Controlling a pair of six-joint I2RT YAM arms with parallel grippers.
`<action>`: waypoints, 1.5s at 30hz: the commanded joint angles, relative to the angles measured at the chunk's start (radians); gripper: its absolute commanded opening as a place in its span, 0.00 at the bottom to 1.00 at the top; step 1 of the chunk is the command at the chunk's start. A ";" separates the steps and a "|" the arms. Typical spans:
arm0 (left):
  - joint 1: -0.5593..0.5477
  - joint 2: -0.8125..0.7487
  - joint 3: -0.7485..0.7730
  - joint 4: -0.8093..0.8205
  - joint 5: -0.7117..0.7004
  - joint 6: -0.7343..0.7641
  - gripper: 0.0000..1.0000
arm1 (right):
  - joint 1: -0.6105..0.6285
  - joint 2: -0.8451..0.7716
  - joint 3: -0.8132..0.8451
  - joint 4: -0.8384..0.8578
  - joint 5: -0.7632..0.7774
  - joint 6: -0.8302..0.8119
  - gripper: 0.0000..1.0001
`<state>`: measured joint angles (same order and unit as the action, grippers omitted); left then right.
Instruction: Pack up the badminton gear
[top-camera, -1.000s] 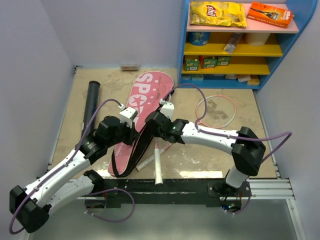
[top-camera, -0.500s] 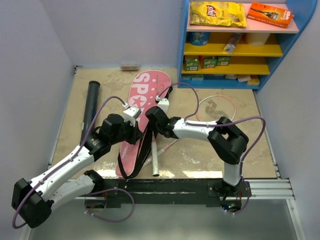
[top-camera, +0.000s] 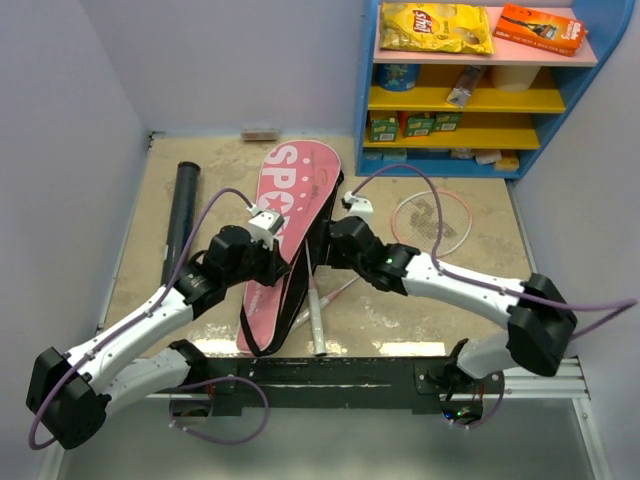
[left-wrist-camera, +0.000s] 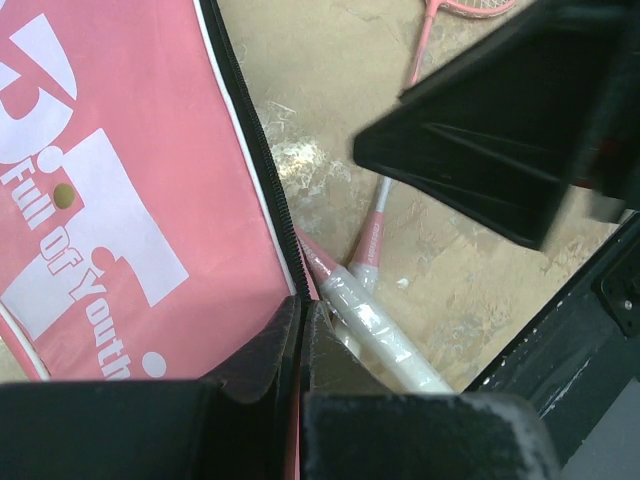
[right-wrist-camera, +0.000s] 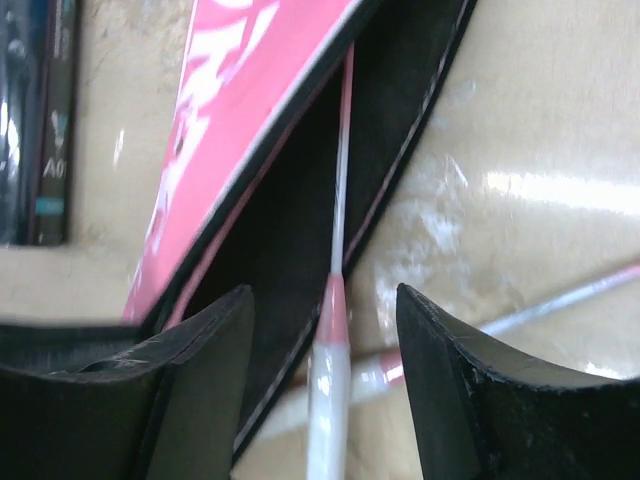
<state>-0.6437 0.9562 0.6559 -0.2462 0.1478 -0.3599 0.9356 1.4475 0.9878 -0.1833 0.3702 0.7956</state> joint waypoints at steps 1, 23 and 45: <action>0.003 0.001 0.047 0.076 -0.011 -0.022 0.00 | 0.003 -0.161 -0.135 -0.085 -0.149 0.001 0.62; 0.003 -0.005 0.044 0.061 -0.017 -0.036 0.00 | 0.000 -0.029 -0.333 0.401 -0.444 -0.033 0.57; 0.003 -0.017 0.034 0.088 0.032 -0.028 0.00 | -0.158 0.106 -0.492 0.812 -0.783 -0.168 0.58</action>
<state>-0.6437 0.9607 0.6643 -0.2329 0.1501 -0.3832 0.7937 1.5337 0.5030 0.5190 -0.3054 0.6777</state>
